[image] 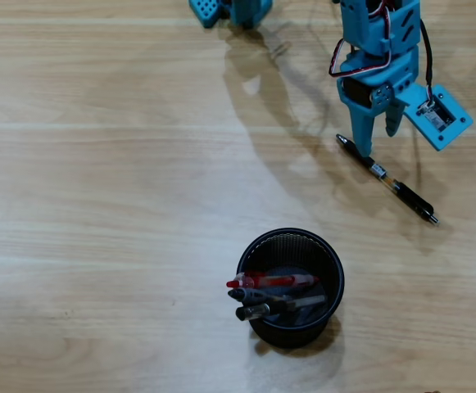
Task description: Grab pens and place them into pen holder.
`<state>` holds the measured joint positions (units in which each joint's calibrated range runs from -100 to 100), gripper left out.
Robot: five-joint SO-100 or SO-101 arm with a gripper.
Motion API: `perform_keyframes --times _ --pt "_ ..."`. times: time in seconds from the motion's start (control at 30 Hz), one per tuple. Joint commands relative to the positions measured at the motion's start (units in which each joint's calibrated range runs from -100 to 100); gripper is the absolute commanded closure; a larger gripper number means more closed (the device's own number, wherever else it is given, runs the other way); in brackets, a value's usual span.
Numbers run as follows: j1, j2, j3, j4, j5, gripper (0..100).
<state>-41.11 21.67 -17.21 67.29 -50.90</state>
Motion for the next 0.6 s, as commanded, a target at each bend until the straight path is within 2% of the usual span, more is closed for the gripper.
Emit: perform_keyframes --times 0.0,0.57 --pt "-0.54 -0.14 -1.25 0.19 -0.25 82" --pt "-0.36 20.33 -20.98 0.19 -0.25 82"
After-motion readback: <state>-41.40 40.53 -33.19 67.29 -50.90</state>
